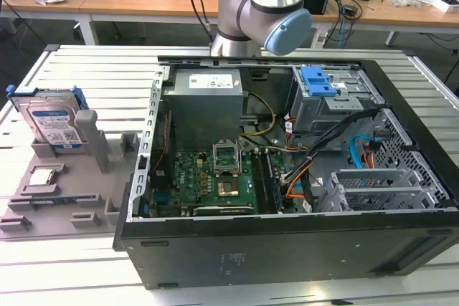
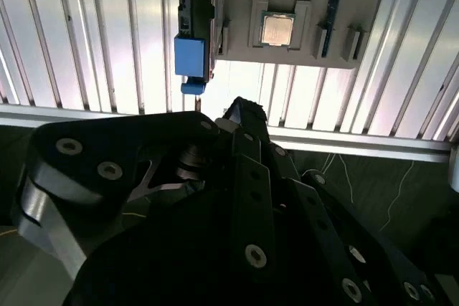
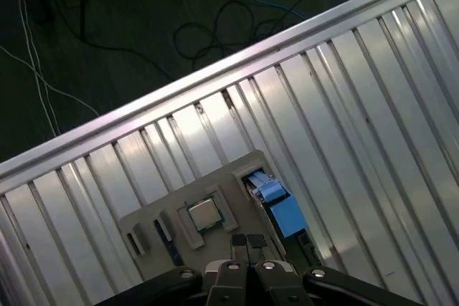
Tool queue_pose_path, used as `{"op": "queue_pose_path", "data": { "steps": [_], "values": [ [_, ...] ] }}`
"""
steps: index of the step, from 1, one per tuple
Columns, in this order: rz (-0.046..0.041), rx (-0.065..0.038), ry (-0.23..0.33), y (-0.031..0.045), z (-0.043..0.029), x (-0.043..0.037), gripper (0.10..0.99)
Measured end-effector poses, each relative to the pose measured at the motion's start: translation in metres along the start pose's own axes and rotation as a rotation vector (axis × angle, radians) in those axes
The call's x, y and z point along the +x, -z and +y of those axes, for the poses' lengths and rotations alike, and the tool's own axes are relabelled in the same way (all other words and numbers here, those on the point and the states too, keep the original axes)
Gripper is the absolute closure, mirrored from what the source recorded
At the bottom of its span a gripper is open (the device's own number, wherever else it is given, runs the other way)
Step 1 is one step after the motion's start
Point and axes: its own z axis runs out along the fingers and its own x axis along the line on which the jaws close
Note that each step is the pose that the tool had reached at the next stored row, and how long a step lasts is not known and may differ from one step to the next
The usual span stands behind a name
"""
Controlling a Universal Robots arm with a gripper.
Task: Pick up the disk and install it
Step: 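Pick up the disk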
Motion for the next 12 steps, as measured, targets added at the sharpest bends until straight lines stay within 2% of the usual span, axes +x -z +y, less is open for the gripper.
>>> {"op": "queue_pose_path", "data": {
  "steps": [12],
  "values": [
    [0.0052,-0.002,0.122,0.0,0.0,0.0,0.98]
  ]
}}
